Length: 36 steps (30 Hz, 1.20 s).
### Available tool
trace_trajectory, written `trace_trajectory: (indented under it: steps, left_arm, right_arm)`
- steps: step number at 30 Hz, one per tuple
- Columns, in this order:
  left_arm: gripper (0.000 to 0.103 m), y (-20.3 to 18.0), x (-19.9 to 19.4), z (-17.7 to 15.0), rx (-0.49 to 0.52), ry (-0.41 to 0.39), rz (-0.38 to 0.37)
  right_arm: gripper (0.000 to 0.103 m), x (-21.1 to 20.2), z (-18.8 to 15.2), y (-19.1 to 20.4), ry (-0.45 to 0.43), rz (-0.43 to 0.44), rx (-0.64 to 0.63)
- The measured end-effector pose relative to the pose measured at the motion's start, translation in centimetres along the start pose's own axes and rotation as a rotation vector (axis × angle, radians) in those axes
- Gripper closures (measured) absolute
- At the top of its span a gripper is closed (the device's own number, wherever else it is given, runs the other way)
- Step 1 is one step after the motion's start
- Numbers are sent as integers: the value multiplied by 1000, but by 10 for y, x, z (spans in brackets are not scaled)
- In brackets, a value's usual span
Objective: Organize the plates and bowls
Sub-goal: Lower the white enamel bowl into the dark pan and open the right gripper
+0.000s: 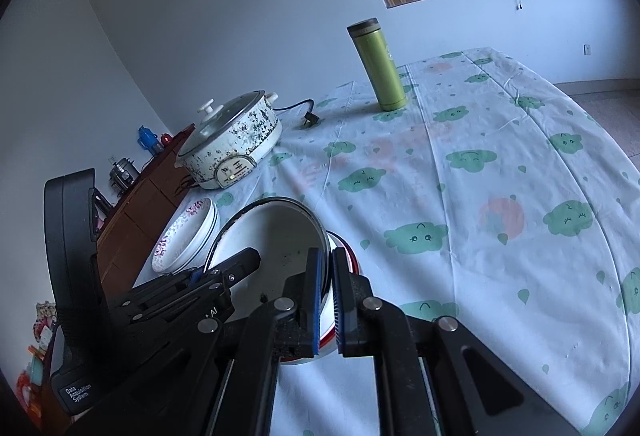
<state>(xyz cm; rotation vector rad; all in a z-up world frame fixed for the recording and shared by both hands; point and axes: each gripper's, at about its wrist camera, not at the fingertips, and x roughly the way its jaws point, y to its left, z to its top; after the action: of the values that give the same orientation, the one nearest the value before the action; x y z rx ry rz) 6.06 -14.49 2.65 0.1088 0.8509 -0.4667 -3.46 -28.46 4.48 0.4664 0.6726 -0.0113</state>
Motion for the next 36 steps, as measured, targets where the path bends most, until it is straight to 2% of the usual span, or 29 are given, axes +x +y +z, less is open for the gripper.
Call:
trace_trajectory:
  steps: [23,36]
  left_arm:
    - [95,14,21,-4,-30,44,7]
    - [95,15,21,-2,-40,60,18]
  right_arm:
    - [96,23,-4,2,58,-3,-11]
    - [96,31,1,7,102,-39,-42]
